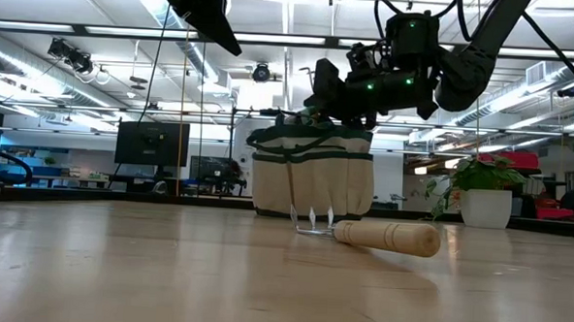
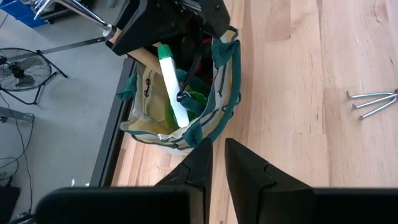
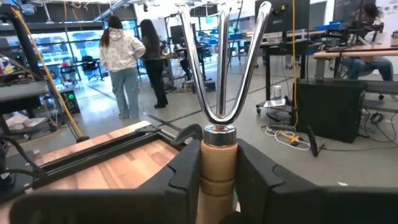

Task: Pick & Place Garden tools in Gardening bag
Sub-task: Put the right hand cultivator into the tool bag, then put the hand cultivator into the tool bag

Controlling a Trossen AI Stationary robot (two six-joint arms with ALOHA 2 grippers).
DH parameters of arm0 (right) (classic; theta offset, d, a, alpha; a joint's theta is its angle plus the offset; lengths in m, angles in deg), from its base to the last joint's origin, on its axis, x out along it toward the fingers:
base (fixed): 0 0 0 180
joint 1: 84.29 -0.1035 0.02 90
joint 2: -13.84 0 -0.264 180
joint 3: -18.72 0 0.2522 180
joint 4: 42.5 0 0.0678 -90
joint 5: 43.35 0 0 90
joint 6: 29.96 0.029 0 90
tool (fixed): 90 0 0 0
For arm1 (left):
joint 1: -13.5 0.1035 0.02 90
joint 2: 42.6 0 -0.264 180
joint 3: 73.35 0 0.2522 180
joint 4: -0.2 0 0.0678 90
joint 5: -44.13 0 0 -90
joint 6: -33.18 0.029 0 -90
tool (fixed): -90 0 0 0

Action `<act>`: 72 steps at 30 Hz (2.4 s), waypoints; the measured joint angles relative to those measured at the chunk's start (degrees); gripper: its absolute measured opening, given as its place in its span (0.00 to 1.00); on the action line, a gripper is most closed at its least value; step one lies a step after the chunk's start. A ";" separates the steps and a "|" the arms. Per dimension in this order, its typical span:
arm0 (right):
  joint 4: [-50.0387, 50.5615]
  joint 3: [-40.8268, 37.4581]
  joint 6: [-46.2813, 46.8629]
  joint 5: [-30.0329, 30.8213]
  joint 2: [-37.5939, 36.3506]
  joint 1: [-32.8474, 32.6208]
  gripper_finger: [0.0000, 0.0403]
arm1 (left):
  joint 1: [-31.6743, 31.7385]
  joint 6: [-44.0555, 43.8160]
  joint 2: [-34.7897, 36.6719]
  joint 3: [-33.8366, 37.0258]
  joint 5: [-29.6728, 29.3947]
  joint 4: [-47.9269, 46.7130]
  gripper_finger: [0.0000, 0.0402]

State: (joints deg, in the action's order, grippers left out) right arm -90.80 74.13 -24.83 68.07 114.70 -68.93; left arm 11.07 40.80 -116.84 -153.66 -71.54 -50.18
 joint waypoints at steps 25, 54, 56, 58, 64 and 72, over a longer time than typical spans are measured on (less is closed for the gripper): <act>-0.37 0.00 -1.72 -0.01 -0.45 -0.74 0.29 | 0.02 0.00 0.00 0.00 0.02 -0.02 0.12; 21.57 0.00 10.72 -17.86 -20.73 -17.58 0.29 | 0.00 0.00 0.00 0.00 0.00 -0.01 0.12; 22.26 0.00 12.46 -18.04 -21.21 -19.63 0.29 | 0.02 0.00 0.00 0.00 0.02 0.00 0.12; 22.77 0.00 14.09 -18.02 -21.22 -21.68 0.29 | 0.02 0.00 0.00 0.00 0.00 0.01 0.12; 27.22 0.00 20.84 -17.99 -21.16 -27.31 0.29 | -0.01 0.00 0.00 0.00 -0.01 0.02 0.12; 29.28 0.00 26.15 -17.43 -21.16 -32.66 0.29 | 0.02 0.00 0.00 0.00 0.00 0.02 0.12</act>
State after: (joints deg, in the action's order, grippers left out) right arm -61.52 74.13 1.32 50.64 93.54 -101.59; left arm 11.08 40.80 -116.84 -153.66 -71.54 -50.16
